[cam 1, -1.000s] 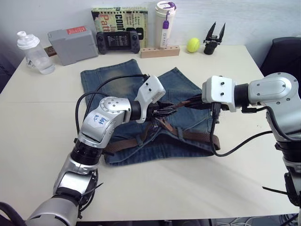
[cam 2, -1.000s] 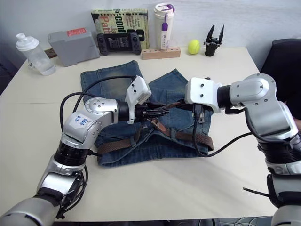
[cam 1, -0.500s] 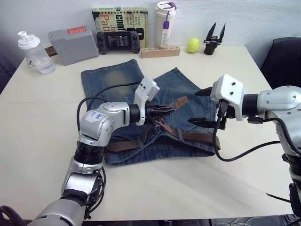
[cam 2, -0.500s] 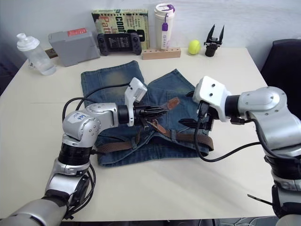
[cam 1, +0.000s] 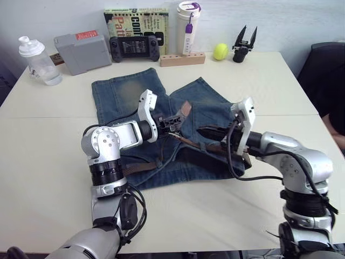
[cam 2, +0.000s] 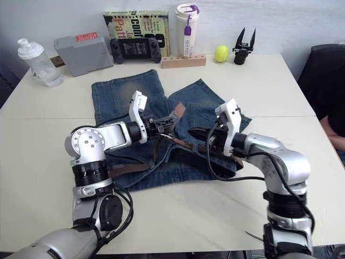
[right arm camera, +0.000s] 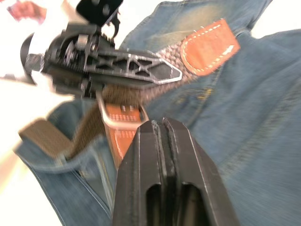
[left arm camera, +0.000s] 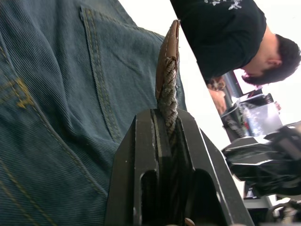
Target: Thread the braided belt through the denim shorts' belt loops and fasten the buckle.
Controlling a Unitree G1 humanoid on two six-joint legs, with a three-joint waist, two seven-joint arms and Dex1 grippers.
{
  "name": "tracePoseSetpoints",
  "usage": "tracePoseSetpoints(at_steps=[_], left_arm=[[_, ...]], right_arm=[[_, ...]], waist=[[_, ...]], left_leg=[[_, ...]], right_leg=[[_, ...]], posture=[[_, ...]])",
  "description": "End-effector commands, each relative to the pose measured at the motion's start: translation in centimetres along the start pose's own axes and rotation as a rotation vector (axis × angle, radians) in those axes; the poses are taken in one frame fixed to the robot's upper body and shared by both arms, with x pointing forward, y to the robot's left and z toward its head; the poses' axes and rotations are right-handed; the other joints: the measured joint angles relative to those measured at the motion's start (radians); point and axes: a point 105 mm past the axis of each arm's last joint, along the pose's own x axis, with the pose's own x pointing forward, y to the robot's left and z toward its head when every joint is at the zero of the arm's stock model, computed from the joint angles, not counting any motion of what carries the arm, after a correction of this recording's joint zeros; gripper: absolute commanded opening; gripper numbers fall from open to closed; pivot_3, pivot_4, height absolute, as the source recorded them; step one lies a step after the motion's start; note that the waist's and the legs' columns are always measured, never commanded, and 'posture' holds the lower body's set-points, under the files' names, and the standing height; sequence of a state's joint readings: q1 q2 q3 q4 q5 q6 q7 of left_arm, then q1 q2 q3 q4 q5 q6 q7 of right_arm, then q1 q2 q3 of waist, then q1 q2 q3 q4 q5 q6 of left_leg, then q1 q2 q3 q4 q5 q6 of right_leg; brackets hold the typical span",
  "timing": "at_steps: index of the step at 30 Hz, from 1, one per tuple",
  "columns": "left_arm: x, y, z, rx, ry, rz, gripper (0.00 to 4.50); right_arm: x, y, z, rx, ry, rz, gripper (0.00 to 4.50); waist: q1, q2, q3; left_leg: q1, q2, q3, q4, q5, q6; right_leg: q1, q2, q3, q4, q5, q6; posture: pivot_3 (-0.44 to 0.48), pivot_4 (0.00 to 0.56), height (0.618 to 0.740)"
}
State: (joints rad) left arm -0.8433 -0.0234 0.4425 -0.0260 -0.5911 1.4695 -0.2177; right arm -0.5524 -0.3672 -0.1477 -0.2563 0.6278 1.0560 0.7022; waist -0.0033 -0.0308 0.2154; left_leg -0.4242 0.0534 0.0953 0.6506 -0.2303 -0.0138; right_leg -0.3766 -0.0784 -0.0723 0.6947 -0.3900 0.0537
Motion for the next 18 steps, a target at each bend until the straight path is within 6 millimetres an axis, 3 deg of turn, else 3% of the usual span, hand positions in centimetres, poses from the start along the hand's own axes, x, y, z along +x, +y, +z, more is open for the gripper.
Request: tracePoseSetpoints(at_steps=[1,5,10,14,18], left_arm=[[0.0,-1.0,0.4,0.09,-0.009,0.011,0.0],[0.6,-1.0,0.1,0.06,-0.02,0.014,0.0],[0.2,-1.0,1.0,-0.011,-0.061,-0.003,0.0],[-1.7,-1.4,1.5,-0.069,-0.026,-0.102,0.0],[-4.2,-0.1,2.0,-0.078,-0.024,-0.115,0.0]], right_arm=[[1.1,1.0,-0.7,-0.022,0.025,0.053,0.06],[2.5,2.8,-2.4,0.021,0.064,0.15,0.06],[2.9,2.8,-6.2,-0.031,0.204,0.158,0.06],[2.3,1.8,-10.3,-0.141,0.389,0.134,0.06],[2.0,0.8,-11.7,-0.224,0.458,0.116,0.06]], waist=[[0.0,0.0,0.0],[-0.001,0.0,0.0],[-0.001,0.0,0.0],[-0.009,0.0,0.0],[-0.022,-0.002,-0.002]], left_leg=[[0.0,0.0,0.0,0.0,0.0,0.0],[0.0,0.0,0.001,-0.001,0.0,0.0],[0.0,-0.001,0.001,-0.001,0.0,0.0],[0.0,0.0,0.001,-0.001,0.0,0.0],[0.003,0.0,0.0,-0.003,0.001,-0.002]], right_leg=[[0.0,0.0,0.0,0.0,0.0,0.0],[0.0,0.0,0.001,0.0,0.0,0.0],[0.0,0.0,0.001,0.0,0.0,0.0],[-0.001,0.001,0.001,0.0,0.0,0.0],[0.0,0.001,0.0,-0.001,0.0,0.0]], posture=[[0.0,0.15,0.693],[0.0,0.15,0.693],[0.0,0.15,0.693],[0.0,0.15,0.693],[0.0,0.15,0.693]])
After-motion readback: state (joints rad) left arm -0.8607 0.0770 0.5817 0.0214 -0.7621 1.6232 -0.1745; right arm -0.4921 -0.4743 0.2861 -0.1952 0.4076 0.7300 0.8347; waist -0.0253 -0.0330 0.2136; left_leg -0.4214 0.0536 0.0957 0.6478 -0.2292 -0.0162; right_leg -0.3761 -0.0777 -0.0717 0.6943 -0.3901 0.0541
